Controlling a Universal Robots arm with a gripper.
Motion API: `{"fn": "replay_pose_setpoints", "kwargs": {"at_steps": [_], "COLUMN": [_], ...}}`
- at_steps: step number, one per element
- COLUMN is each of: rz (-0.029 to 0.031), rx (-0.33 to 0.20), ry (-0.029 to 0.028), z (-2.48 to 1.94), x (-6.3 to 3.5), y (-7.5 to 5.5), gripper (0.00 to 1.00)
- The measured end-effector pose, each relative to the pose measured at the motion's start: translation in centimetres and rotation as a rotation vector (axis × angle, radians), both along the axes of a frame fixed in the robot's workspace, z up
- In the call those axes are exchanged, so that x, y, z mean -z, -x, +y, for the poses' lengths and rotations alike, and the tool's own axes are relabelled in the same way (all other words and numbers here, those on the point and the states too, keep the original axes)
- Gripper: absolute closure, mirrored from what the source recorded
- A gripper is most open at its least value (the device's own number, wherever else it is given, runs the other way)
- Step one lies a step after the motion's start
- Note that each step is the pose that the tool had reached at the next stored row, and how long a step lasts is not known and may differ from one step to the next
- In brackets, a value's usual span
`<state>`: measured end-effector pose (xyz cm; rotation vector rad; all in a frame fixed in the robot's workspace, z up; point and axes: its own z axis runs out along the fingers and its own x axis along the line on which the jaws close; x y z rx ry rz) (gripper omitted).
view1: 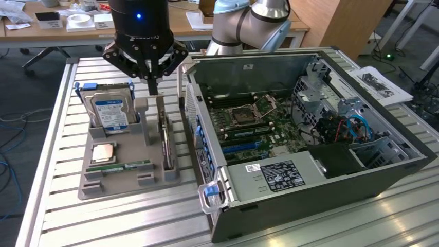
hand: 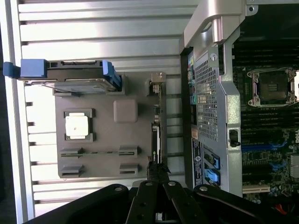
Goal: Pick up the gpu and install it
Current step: 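Pick up the gpu and move the gpu toward the slot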
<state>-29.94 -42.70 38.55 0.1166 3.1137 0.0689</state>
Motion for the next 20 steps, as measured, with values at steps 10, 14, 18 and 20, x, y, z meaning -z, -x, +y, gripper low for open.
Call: {"fn": "replay_pose_setpoints", "kwargs": {"at_steps": [10, 14, 18, 20], "rz": [0.0, 0.0, 0.0001, 0.0], "rx": [0.0, 0.0, 0.0, 0.0], "ry": [0.0, 0.0, 0.0, 0.0], "z": [0.0, 0.0, 0.0, 0.0], "x": [0.0, 0.0, 0.0, 0.0], "y": [0.0, 0.0, 0.0, 0.0], "gripper": [0.89, 0.71, 0.59, 0.53]}}
